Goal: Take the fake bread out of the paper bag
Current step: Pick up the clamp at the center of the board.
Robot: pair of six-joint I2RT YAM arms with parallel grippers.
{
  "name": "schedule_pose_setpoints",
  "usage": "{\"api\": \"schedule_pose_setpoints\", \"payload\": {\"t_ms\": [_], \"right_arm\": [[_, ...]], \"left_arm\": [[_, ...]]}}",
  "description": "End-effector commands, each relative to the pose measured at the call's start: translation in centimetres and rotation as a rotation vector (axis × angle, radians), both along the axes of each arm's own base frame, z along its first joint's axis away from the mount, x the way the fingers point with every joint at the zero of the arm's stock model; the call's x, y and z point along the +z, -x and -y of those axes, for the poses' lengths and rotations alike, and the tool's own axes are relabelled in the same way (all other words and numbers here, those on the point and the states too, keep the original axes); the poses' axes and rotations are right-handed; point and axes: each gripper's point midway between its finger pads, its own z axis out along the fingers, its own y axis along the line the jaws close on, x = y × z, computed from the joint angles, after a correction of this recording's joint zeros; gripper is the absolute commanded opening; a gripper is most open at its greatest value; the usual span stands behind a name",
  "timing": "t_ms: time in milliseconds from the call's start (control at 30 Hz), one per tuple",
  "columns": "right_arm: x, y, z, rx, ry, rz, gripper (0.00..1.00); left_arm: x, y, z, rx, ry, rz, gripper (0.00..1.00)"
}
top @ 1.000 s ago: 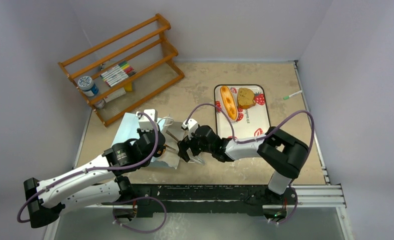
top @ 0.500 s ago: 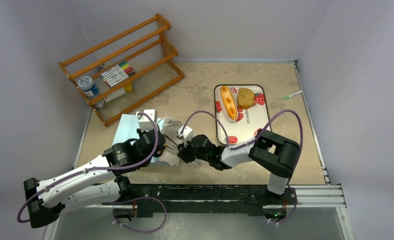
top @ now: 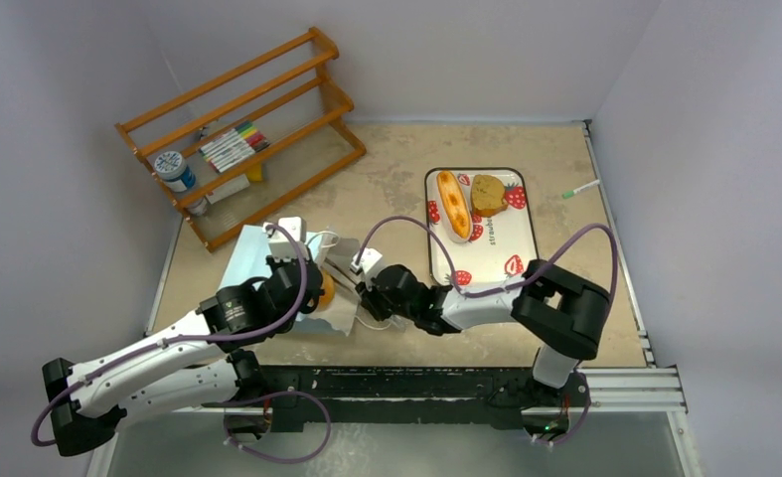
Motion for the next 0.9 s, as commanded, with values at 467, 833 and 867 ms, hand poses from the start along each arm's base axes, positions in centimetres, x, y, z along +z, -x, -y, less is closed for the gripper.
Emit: {"api": "schedule_pose_setpoints", "payload": {"t_ms": [467,833,867], "right_arm": [[5.9,-0.5,3.0,-0.091,0.068,0.008,0.29],[9.0,-2.0,1.5,-0.08,0.031,0.006,0.35],[8.9,-2.0,1.6,-0.081,0.034,0.004,0.36]], "left_arm": [[1.7,-0.2,-1.4,0.044,0.023,0.068,0.0],[0.1,-0.5,-0.3,0.013,-0.022,0.042,0.0],[0.1,-0.5,-0.3,0.013,-0.02,0.044,0.0]]}}
